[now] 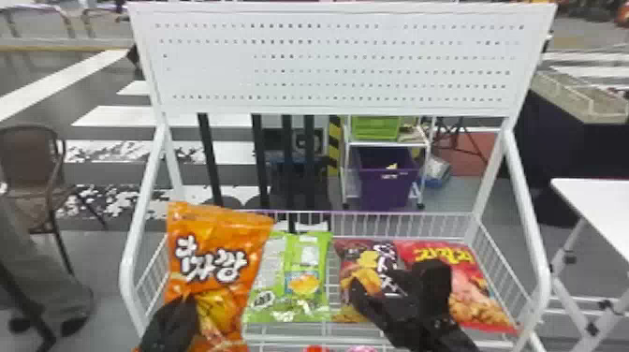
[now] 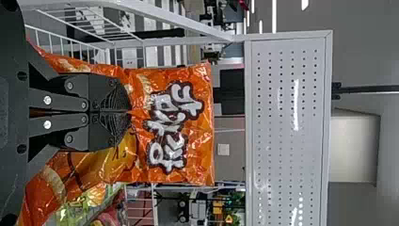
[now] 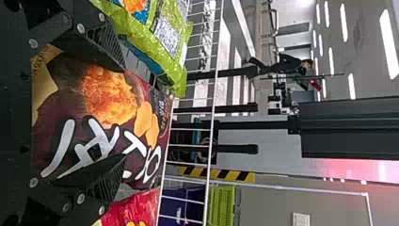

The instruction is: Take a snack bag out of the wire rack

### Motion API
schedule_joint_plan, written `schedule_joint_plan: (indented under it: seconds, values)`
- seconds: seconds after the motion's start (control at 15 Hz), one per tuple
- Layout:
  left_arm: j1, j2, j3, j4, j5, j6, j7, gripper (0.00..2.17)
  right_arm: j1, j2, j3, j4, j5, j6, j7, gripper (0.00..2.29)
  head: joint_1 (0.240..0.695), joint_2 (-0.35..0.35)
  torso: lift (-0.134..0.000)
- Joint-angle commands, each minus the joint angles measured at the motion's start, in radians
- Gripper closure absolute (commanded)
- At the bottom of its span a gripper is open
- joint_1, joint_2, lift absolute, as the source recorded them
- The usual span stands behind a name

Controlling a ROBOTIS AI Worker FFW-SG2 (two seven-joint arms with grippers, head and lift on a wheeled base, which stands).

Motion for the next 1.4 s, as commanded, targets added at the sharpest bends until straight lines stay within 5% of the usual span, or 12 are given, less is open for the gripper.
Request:
schedule_joint_plan:
  seconds: [0.0,0.13,0.47,1.0,1.33]
  values:
    - [0.000,0.001,0.002,0.000,0.000,0.001,0.002,2.06,-0.039,0.004,0.016,0.039,-0.008,0.038,0.007,0.77,0.499,0.000,0.000]
    - [-0.006,0.003,0.002,0.002,0.002,0.001,0.002,2.06,-0.042,0.004,0.017,0.037,-0.012,0.057,0.009,2.15,0.499,0.000,0.000]
    - [-0.017,0.003,0.005,0.002,0.005,0.001,0.003,2.06,-0.042,0.004,0.020,0.020,-0.015,0.093,0.014,2.24,0.499,0.000,0.000]
    - [-0.023,0.006,0.006,0.006,0.009,0.001,0.005,2.06,0.013,-0.015,0.016,-0.109,-0.018,0.075,-0.094,2.24,0.499,0.000,0.000]
    - [-0.023,0.006,0.002,0.006,0.006,0.001,0.005,2.06,0.051,-0.022,-0.013,-0.161,-0.055,0.011,-0.089,2.24,0.499,0.000,0.000]
